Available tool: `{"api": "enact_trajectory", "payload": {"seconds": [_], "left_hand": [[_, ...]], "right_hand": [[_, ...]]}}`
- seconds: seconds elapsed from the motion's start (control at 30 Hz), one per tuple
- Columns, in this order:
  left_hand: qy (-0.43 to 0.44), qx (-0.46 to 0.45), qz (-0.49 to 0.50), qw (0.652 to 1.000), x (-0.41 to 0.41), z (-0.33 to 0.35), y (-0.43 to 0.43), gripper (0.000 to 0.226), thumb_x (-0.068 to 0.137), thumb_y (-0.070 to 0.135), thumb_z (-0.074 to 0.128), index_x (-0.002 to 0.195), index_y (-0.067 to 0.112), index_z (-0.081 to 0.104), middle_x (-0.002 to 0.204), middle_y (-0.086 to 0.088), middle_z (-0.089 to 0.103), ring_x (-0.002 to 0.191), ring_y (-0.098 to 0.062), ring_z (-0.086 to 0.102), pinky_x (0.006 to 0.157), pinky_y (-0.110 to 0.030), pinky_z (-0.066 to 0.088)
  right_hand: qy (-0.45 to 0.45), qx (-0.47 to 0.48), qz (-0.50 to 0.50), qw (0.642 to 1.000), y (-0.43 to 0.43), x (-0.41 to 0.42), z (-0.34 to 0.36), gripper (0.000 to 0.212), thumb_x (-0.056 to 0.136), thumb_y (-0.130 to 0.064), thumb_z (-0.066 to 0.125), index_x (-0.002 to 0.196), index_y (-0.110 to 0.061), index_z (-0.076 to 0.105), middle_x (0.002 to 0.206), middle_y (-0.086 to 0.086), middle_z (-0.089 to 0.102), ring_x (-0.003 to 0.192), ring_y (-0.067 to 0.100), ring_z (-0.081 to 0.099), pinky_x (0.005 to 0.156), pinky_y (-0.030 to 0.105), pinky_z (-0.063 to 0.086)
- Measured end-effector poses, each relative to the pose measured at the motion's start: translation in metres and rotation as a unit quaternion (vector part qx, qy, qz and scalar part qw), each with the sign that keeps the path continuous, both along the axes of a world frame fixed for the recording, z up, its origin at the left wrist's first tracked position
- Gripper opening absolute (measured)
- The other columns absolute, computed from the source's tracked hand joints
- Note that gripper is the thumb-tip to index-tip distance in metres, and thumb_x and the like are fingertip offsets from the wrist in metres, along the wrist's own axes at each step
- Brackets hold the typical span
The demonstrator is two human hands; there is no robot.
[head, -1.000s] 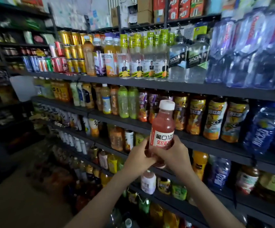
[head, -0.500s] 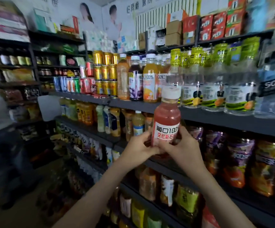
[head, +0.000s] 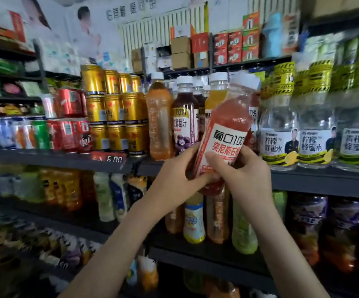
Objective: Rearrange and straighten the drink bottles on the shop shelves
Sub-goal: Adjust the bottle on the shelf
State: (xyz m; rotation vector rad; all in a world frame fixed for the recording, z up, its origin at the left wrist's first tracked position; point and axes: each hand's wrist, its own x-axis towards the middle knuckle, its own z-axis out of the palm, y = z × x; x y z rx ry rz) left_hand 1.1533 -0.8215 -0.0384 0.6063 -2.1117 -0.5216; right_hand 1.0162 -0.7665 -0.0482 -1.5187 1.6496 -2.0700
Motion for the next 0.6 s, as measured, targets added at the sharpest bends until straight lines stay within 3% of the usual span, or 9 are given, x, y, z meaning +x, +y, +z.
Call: {"api": "enact_trajectory", "payload": {"seconds": [0.1,0.17,0.23,0.37,0.5,0.6], "left_hand": [[-0.010,-0.023,-0.040,0.999,0.001,0.011,-0.025,0.067,0.081,0.044,0.067,0.141,0.033,0.038,0.116,0.028,0.056,0.105,0.013,0.054,0.086,-0.006,0.043],[-0.025,-0.049,-0.056,0.997,-0.001,0.013,-0.036,0.068,0.082,0.053,0.058,0.142,0.030,0.037,0.128,0.020,0.053,0.114,0.007,0.051,0.093,-0.012,0.042],[-0.037,-0.089,-0.051,0.994,-0.002,0.013,-0.048,0.066,0.083,0.057,0.047,0.141,0.026,0.041,0.134,0.014,0.049,0.120,0.001,0.047,0.098,-0.017,0.039],[-0.007,-0.191,0.057,0.980,-0.001,0.010,-0.077,0.043,0.094,0.038,0.046,0.133,0.020,0.053,0.140,-0.003,0.046,0.130,-0.017,0.039,0.101,-0.021,0.026],[0.044,-0.214,0.144,0.965,-0.009,0.008,-0.088,0.040,0.091,0.016,0.059,0.131,0.013,0.055,0.135,-0.013,0.047,0.125,-0.028,0.041,0.100,-0.034,0.035],[0.060,-0.200,0.135,0.969,-0.020,0.004,-0.086,0.043,0.089,0.011,0.060,0.132,0.014,0.054,0.133,-0.015,0.044,0.124,-0.031,0.041,0.096,-0.039,0.041]], "right_hand": [[0.012,-0.012,-0.064,0.998,-0.009,0.009,0.014,0.033,0.070,-0.043,0.074,0.096,-0.024,0.067,0.081,-0.022,0.068,0.076,-0.011,0.063,0.068,0.013,0.050],[0.029,-0.015,-0.113,0.993,-0.014,0.012,0.019,0.032,0.071,-0.042,0.074,0.094,-0.022,0.066,0.078,-0.023,0.065,0.073,-0.013,0.061,0.061,0.005,0.045],[0.049,-0.006,-0.163,0.985,-0.018,0.011,0.024,0.033,0.072,-0.041,0.075,0.095,-0.019,0.065,0.079,-0.019,0.065,0.071,-0.010,0.060,0.059,0.006,0.044],[0.087,0.015,-0.237,0.968,-0.022,0.001,0.031,0.042,0.073,-0.044,0.074,0.101,-0.016,0.062,0.088,-0.007,0.068,0.080,0.010,0.064,0.069,0.029,0.051],[0.103,0.056,-0.297,0.948,-0.025,-0.008,0.035,0.037,0.080,-0.046,0.069,0.093,-0.015,0.053,0.072,-0.014,0.053,0.070,0.014,0.053,0.051,0.019,0.034],[0.114,0.077,-0.318,0.938,-0.030,-0.009,0.034,0.039,0.082,-0.047,0.067,0.092,-0.016,0.046,0.075,-0.011,0.051,0.071,0.014,0.050,0.054,0.025,0.032]]}}
